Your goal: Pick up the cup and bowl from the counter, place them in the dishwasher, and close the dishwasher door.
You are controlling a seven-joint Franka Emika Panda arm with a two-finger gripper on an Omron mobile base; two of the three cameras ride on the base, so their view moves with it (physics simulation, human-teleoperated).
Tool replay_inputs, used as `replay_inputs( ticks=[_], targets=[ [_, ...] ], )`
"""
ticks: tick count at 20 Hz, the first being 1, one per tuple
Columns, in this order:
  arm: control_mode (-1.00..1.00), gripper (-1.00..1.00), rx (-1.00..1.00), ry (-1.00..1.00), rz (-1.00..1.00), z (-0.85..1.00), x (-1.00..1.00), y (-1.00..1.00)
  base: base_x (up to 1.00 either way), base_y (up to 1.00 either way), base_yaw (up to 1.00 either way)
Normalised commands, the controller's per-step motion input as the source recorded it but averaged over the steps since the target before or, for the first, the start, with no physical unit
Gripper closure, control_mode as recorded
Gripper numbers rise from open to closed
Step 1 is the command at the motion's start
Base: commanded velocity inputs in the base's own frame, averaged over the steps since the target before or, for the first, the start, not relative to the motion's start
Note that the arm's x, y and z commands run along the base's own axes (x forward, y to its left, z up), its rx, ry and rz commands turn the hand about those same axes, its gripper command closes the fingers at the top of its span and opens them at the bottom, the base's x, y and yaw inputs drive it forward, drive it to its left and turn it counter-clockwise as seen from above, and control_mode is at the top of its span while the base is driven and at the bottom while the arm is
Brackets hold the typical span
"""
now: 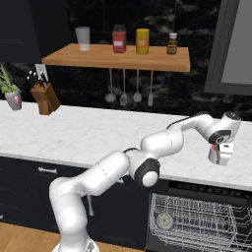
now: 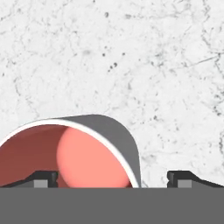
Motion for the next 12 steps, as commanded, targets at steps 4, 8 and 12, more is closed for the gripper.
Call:
replay_inputs(
  ticks=[4,8,12],
  targets=[
    [-1.00,1.00,0.00,0.04,0.00,0.00,0.00,0.00,0.00,0.00,0.00],
    [-1.00,1.00,0.00,0.00,0.00,0.00,0.00,0.00,0.00,0.00,0.00],
    [-1.00,1.00,0.00,0.00,0.00,0.00,0.00,0.00,0.00,0.00,0.00]
  ],
)
